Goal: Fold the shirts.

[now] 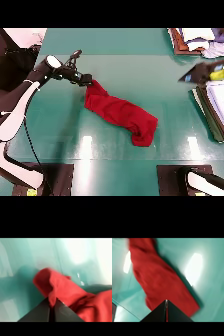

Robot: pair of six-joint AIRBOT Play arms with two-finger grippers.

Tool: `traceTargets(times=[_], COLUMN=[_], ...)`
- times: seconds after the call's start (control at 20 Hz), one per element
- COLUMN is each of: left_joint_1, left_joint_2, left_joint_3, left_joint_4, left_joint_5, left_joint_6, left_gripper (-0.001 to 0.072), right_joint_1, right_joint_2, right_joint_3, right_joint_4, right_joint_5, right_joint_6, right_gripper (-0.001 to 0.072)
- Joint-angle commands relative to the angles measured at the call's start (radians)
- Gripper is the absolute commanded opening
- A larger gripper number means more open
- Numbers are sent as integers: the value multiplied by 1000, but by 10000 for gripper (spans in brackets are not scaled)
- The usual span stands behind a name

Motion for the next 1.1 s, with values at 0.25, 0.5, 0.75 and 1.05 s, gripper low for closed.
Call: traceTargets(times=[0.25, 0.5, 0.75, 1.05], left_joint_1=[7, 7, 7, 7], left_joint_2=[29, 29, 29, 141], left_joint_3=[45, 45, 45, 63], left_joint_4=[5, 6, 8, 79], left_joint_5=[-62, -82, -110, -110], left_joint_6=[2, 3, 2, 2], left_gripper=[28, 27, 27, 26], right_joint_1=[1, 1, 1, -10], right_joint_2=[-31, -176, -198, -57], right_joint_3=[-688, -707, -693, -654], right_joint_4=[126, 235, 234, 232], right_joint_5=[-335, -386, -386, -412], right_joint_6=[-122, -192, -211, -225], right_gripper=[528, 476, 74, 16])
